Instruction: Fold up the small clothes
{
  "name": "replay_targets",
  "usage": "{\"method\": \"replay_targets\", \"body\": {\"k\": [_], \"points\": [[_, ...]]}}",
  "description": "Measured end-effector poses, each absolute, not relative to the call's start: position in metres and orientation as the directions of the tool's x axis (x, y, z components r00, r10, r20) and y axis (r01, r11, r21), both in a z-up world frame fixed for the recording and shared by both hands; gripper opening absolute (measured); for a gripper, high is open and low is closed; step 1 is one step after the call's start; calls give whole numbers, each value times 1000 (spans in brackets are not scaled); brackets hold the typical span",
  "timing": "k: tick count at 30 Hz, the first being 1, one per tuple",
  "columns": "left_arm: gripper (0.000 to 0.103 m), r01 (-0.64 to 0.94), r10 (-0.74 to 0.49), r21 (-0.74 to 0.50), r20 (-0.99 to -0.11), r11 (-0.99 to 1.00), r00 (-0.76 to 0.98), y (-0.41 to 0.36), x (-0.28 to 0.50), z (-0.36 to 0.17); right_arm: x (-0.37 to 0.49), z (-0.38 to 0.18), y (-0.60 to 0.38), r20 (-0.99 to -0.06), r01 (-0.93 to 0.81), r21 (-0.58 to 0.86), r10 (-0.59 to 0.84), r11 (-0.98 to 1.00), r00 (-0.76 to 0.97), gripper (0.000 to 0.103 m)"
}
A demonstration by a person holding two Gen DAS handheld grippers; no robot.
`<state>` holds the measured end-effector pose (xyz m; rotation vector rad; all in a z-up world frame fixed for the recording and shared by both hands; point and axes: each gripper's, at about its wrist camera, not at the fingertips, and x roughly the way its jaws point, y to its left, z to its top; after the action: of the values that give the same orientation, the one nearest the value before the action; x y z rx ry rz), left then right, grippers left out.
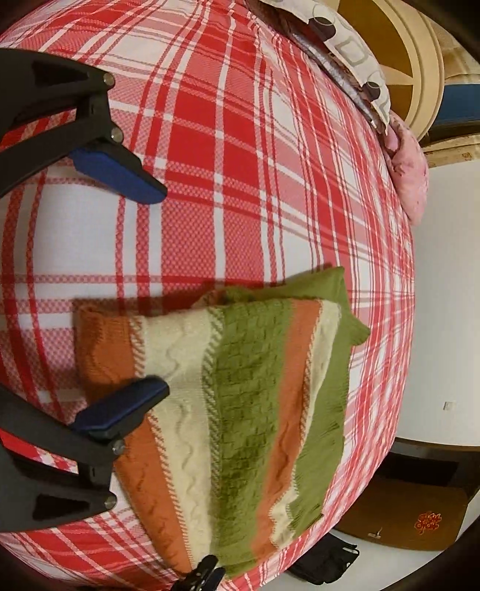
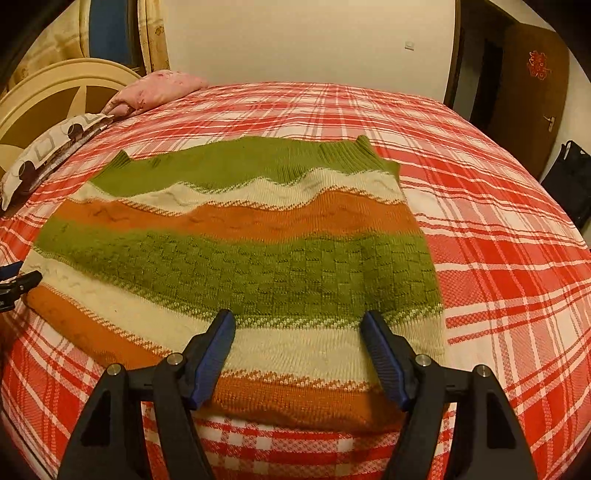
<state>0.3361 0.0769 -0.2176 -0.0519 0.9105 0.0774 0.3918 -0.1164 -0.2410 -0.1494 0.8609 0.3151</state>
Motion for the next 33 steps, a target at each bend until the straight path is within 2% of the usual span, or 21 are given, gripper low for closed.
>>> {"method": "replay_targets", "body": {"k": [4,9,11,18,25,33], "points": [[99,-84,44,-10,-787,996,616,78,331,-218,388,-241,-118,-769,-321,-12,196,947,609,72],[99,-75,-35,-107,-773,991,633,98,306,-210,371,-227,-114,-767,-308,-65,150,949,623,72],[99,-98,-23,-114,-761,989,649,111,294,-206,361,-216,-109,-746,-325,-83,158,942,647,72],[99,-230,138,-27,-729,973,670,163,281,-190,323,-182,-22,-694,-537,-139,305,832,652,72],[99,-290,126,-86,-758,953,640,192,280,-208,277,-194,82,-681,-715,-258,403,650,612,72],[101,-275,52,-174,-754,945,655,204,274,-218,255,-220,150,-684,-767,-393,395,507,613,72]]}}
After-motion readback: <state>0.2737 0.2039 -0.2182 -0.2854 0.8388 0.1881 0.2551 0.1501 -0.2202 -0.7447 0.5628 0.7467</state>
